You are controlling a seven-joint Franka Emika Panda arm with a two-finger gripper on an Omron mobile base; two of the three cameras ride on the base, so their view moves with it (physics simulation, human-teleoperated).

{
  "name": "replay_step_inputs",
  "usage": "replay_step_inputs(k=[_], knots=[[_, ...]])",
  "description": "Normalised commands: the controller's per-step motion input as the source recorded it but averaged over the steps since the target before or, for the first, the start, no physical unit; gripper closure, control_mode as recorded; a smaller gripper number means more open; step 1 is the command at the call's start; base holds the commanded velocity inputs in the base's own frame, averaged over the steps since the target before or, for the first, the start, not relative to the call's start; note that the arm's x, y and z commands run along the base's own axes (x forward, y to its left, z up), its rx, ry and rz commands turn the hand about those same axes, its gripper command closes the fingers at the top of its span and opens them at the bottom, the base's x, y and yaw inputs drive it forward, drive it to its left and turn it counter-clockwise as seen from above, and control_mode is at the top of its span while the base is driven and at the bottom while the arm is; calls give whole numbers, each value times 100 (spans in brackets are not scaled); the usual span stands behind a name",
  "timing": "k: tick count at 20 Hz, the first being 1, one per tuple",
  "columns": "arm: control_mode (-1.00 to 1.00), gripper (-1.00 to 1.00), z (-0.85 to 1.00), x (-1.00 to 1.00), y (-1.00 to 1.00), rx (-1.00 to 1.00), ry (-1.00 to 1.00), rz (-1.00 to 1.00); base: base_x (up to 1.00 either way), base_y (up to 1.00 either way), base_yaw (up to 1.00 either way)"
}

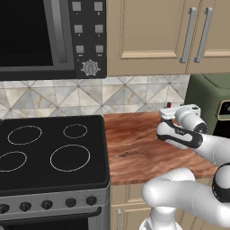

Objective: Move the drinks to the dining counter.

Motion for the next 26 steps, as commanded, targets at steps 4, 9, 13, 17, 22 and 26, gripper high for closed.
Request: replay_step_inputs(k=[4, 9, 13, 17, 22, 26], knots=[[-100, -100, -15, 19, 0, 0, 0, 0, 0, 0, 0], [-100, -100, -14, 22, 0, 0, 0, 0, 0, 0, 0], [-100, -100, -11, 23, -4, 0, 0, 0, 0, 0, 0], [-100, -100, -12, 19, -9, 0, 0, 0, 0, 0, 0], [-100, -100, -15, 15, -22, 0, 0, -1, 0, 0, 0], [-100, -100, -12, 16, -16, 0, 0, -1, 0, 0, 0]])
